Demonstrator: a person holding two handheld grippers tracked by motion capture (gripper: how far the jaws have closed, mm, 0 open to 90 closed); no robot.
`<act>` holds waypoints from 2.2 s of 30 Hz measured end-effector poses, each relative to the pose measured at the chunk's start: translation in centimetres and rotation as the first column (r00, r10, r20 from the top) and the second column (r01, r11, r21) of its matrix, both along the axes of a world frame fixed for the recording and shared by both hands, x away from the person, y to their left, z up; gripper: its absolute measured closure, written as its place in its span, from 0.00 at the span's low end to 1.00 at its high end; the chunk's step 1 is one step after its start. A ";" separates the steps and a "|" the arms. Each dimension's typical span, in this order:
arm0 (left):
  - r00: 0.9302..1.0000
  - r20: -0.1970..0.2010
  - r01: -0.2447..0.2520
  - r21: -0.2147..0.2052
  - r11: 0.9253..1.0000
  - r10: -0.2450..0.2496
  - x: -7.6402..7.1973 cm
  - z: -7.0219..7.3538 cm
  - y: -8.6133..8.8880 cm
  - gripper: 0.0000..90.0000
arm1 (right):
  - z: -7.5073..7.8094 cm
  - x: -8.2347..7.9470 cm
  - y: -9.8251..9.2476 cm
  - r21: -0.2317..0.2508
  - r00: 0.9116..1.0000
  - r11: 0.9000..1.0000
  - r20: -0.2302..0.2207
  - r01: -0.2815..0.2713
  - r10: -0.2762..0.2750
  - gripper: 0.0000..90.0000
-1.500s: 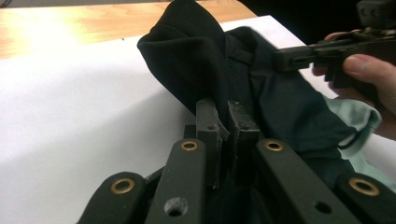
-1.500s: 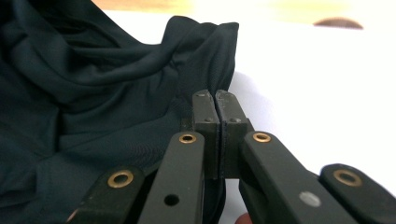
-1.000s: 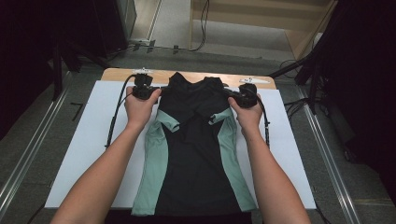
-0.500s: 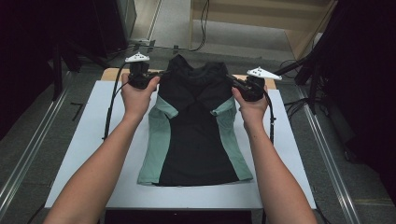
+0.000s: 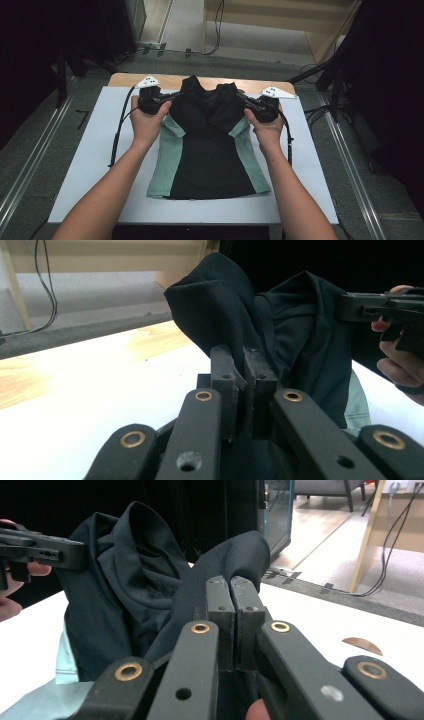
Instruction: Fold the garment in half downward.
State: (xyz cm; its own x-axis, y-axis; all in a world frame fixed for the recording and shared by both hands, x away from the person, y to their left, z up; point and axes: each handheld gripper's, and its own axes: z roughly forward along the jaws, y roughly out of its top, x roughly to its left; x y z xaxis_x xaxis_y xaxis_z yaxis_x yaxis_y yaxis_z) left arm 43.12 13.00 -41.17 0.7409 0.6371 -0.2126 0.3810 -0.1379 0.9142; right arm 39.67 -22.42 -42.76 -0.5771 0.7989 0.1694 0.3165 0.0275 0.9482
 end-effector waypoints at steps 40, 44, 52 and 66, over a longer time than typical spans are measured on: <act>0.995 -0.016 0.100 -0.044 0.994 -0.101 -6.0 -3.7 -0.3 0.95 | -2.8 -4.8 0.1 -0.064 0.997 0.995 0.014 -0.076 0.077 0.96; 0.993 -0.019 0.116 -0.034 0.993 -0.117 -6.7 -4.1 -0.2 0.95 | -3.1 -5.6 -0.1 -0.083 0.997 0.994 0.020 -0.075 0.076 0.96; 0.990 -0.032 0.138 -0.026 0.990 -0.139 -8.1 -4.8 0.1 0.95 | -3.9 -7.1 -0.5 -0.083 0.996 0.993 0.019 -0.083 0.085 0.96; 0.983 -0.092 0.162 0.038 0.986 -0.158 -10.8 -7.0 1.3 0.95 | -6.6 -10.1 -1.4 -0.066 0.995 0.993 -0.029 -0.100 0.098 0.95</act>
